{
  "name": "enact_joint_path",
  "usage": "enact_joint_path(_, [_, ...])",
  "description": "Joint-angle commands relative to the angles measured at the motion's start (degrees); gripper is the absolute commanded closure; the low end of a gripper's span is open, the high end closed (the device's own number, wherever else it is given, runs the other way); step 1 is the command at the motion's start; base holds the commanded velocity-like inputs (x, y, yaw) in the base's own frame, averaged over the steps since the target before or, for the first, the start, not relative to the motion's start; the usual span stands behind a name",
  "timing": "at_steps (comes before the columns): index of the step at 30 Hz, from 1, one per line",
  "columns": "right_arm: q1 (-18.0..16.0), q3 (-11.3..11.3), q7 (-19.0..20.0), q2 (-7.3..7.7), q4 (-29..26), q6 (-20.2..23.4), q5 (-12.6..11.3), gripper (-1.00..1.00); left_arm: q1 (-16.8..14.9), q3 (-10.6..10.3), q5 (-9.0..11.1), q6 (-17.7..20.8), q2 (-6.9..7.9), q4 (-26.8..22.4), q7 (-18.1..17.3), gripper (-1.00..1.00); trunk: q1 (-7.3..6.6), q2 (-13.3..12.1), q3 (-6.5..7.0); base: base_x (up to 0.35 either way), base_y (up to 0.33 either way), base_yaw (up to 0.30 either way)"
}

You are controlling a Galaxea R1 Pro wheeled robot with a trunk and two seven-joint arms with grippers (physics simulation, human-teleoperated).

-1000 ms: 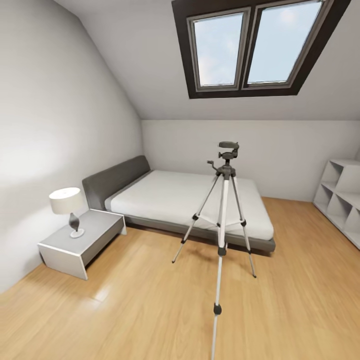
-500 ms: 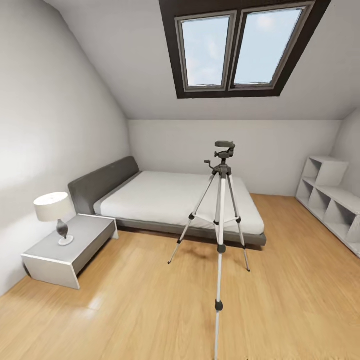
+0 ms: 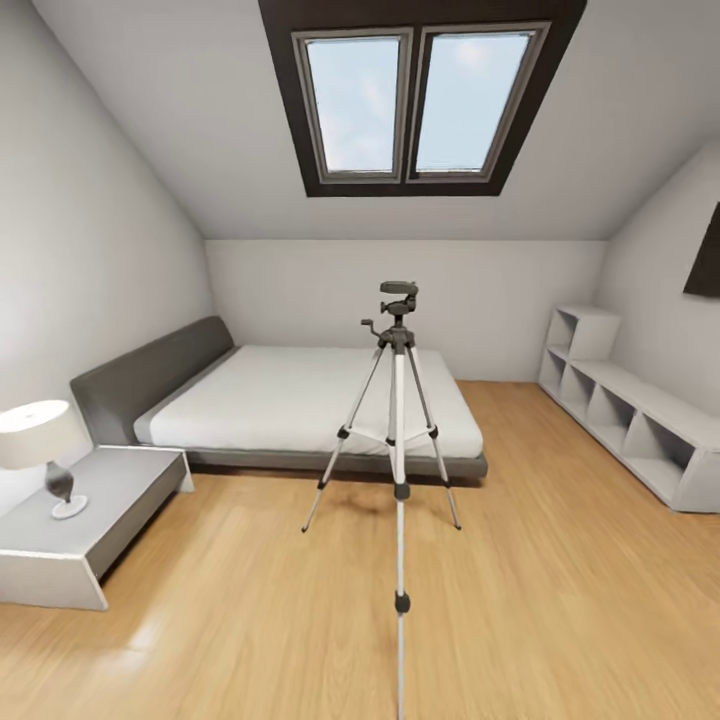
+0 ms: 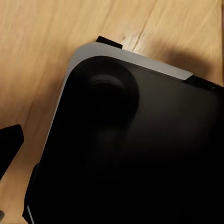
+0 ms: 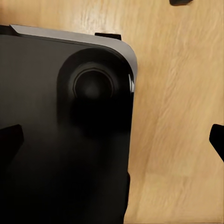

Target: Attach the digital camera to the camera tripod in the bedroom.

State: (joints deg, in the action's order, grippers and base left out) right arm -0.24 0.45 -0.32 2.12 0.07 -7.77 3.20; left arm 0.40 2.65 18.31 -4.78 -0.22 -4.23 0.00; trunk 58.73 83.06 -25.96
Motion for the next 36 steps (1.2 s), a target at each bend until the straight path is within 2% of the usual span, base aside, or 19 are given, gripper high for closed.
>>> enact_joint_path(1, [-0.02, 0.01, -0.03, 0.0, 0.02, -0.14, 0.33, -1.0, 0.04, 0.24, 0.14, -0.06, -0.01, -0.12, 0.0, -1.0, 0.0, 0.02, -0.04, 0.0, 0.0, -0.288])
enact_joint_path(12, [-0.02, -0.01, -0.03, -0.01, 0.02, -0.14, 0.32, -1.0, 0.04, 0.25, 0.31, -0.06, 0.04, -0.17, 0.07, -1.0, 0.0, 0.02, -0.04, 0.0, 0.0, -0.288])
enact_joint_path(16, [-0.03, -0.05, -0.03, -0.01, 0.02, -0.14, 0.26, -1.0, 0.04, 0.21, 2.19, -0.06, 0.04, -0.15, 0.08, -1.0, 0.0, 0.02, -0.04, 0.0, 0.0, -0.288])
enact_joint_path(21, [-0.02, -0.09, -0.03, -0.08, 0.02, -0.1, 0.24, -1.0, 0.05, 0.14, 5.82, -0.06, 0.1, -0.06, 0.02, -1.0, 0.0, 0.02, -0.04, 0.0, 0.0, -0.288])
enact_joint_path(23, [-0.02, -0.09, -0.03, -0.09, 0.02, -0.08, 0.24, -1.0, 0.05, 0.12, 6.6, -0.06, 0.11, 0.01, 0.01, -1.0, 0.0, 0.02, -0.04, 0.0, 0.0, -0.288])
enact_joint_path(28, [-0.02, -0.15, -0.03, -0.1, 0.02, 0.06, 0.22, -1.0, 0.06, 0.09, 7.68, -0.06, 0.12, 0.21, 0.0, -1.0, 0.0, 0.02, -0.04, 0.0, 0.0, -0.288])
enact_joint_path(36, [-0.02, -0.26, -0.02, -0.45, 0.02, -0.03, 0.04, -1.0, 0.04, 0.03, 7.89, -0.06, 0.09, 0.48, 0.06, -1.0, 0.0, 0.02, -0.04, 0.0, 0.0, -0.29])
